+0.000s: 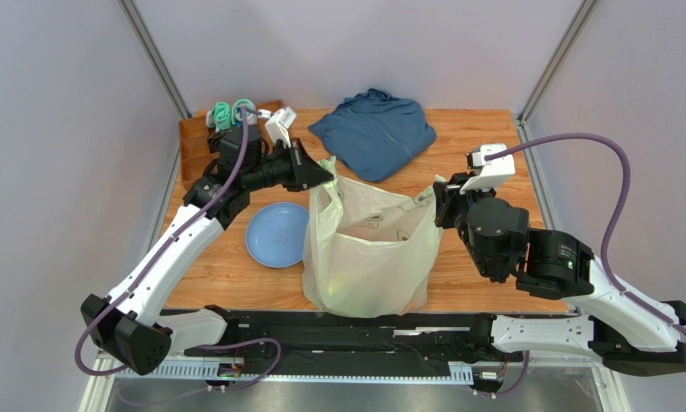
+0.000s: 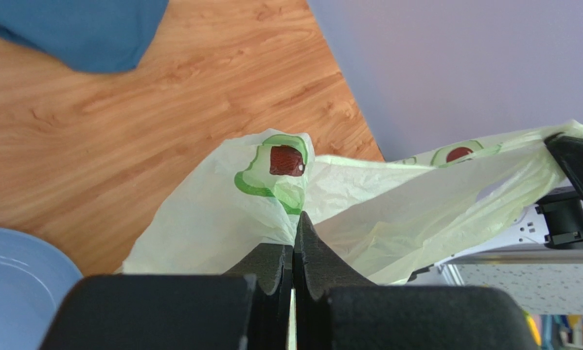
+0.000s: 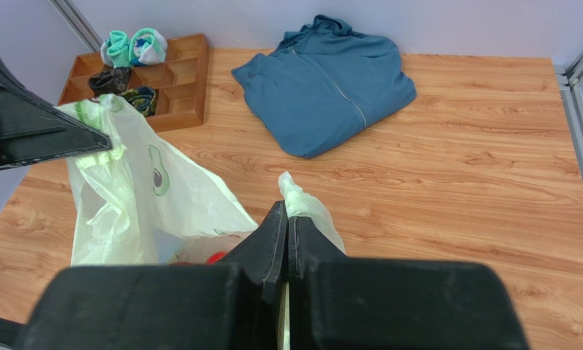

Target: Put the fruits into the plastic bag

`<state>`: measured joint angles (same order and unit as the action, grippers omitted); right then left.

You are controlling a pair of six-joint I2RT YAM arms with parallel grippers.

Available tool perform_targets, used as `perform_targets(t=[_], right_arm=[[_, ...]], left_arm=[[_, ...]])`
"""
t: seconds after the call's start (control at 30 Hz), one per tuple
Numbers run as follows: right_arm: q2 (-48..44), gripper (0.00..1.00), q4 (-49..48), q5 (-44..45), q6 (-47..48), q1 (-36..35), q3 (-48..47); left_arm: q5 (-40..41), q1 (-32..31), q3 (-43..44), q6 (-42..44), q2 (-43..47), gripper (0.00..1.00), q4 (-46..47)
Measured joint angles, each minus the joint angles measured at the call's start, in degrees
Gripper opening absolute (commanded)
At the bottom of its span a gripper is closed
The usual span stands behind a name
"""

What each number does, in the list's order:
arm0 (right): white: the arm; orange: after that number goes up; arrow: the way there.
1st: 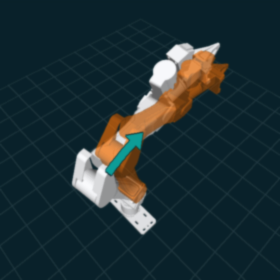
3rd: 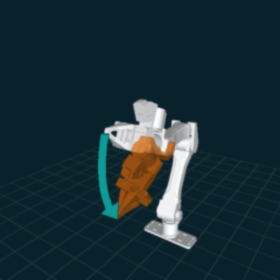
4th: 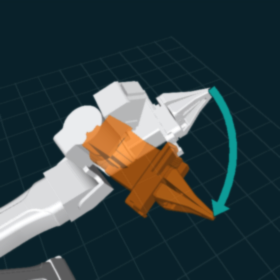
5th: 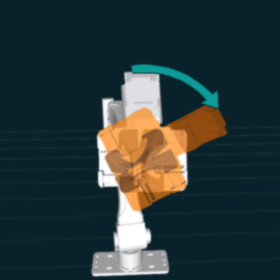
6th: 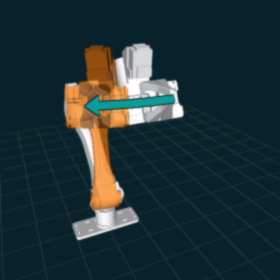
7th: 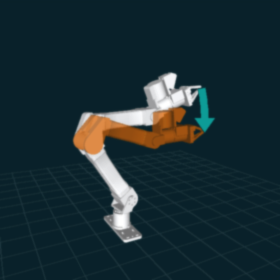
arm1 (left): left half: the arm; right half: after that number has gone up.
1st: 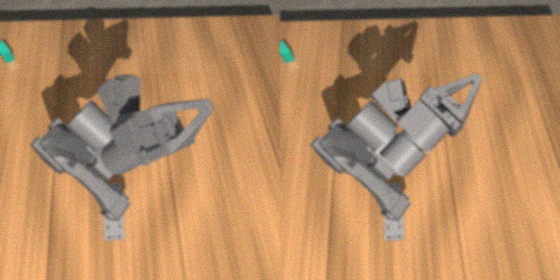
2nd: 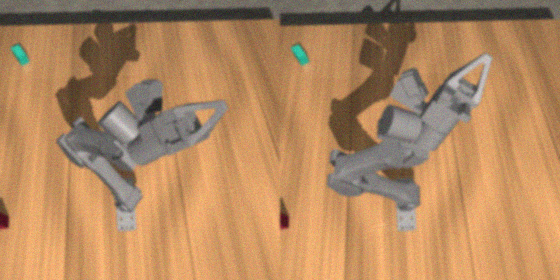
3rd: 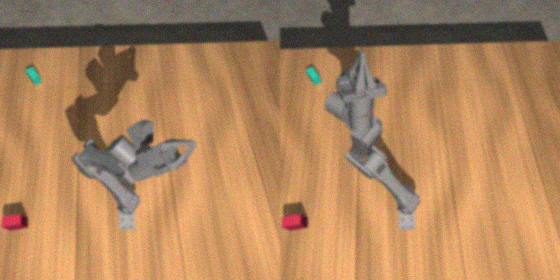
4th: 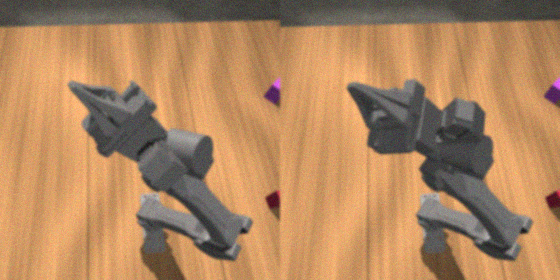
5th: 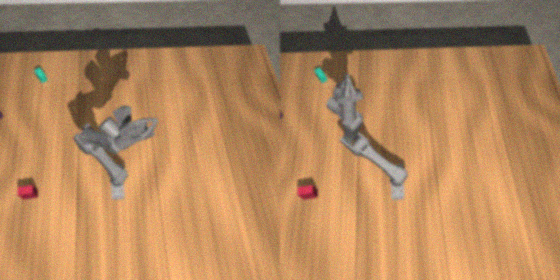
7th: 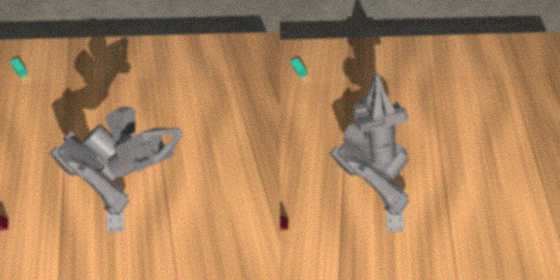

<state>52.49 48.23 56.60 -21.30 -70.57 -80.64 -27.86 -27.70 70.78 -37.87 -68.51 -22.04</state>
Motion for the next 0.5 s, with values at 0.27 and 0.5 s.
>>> perform_targets(t=[0.27, 0.5], right_arm=[[1.2, 0.0, -1.4, 2.0, 5.4, 1.6, -5.8], [-0.6, 0.0, -2.4, 1.2, 6.2, 7.1, -0.3]], left_arm=[[3.2, 0.0, 6.0, 3.3, 4.0, 0.0, 1.1], [4.8, 0.0, 4.0, 5.7, 1.8, 0.0, 2.1]])
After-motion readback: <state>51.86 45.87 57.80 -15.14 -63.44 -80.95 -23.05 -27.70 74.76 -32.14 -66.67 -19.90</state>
